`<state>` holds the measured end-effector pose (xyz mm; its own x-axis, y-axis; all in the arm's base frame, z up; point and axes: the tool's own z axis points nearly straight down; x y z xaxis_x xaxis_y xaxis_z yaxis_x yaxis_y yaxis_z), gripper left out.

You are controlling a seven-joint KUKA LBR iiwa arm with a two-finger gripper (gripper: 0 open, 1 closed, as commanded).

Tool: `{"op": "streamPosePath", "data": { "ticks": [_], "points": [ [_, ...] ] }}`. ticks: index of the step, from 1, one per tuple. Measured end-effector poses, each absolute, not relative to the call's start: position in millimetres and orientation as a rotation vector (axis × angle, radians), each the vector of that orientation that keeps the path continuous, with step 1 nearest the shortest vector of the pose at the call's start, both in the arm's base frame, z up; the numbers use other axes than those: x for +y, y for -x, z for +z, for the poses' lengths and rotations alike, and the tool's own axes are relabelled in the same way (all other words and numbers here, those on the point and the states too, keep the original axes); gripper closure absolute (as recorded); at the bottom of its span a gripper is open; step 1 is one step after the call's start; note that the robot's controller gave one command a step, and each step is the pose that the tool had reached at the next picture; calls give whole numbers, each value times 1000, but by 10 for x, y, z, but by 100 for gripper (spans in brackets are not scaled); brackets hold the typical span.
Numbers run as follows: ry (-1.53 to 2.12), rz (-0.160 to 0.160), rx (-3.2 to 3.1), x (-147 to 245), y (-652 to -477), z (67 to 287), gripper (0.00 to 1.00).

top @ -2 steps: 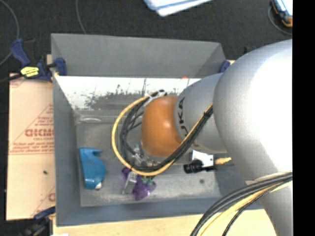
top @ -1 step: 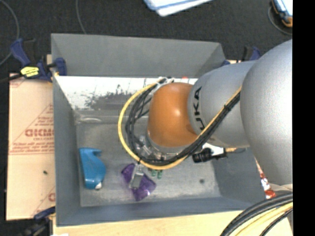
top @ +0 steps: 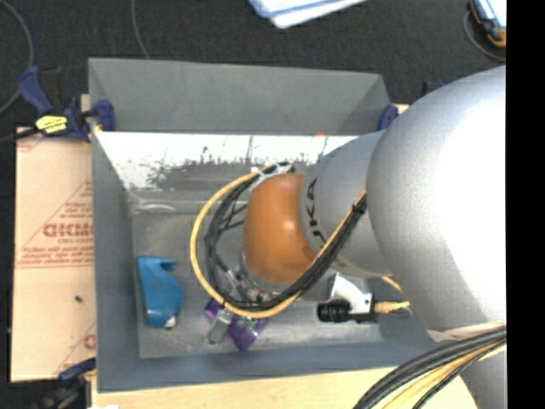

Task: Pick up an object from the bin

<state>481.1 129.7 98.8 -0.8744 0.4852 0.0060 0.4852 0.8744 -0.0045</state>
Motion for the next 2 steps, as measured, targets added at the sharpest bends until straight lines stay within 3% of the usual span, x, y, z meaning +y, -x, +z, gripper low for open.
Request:
{"op": "streamPosePath", "data": {
  "ticks": [1,2],
  "points": [
    [690,-3,-3069,1185,-4798,698,0],
    [1193,1,-2908,1319,-4754,703,100]
  ]
}}
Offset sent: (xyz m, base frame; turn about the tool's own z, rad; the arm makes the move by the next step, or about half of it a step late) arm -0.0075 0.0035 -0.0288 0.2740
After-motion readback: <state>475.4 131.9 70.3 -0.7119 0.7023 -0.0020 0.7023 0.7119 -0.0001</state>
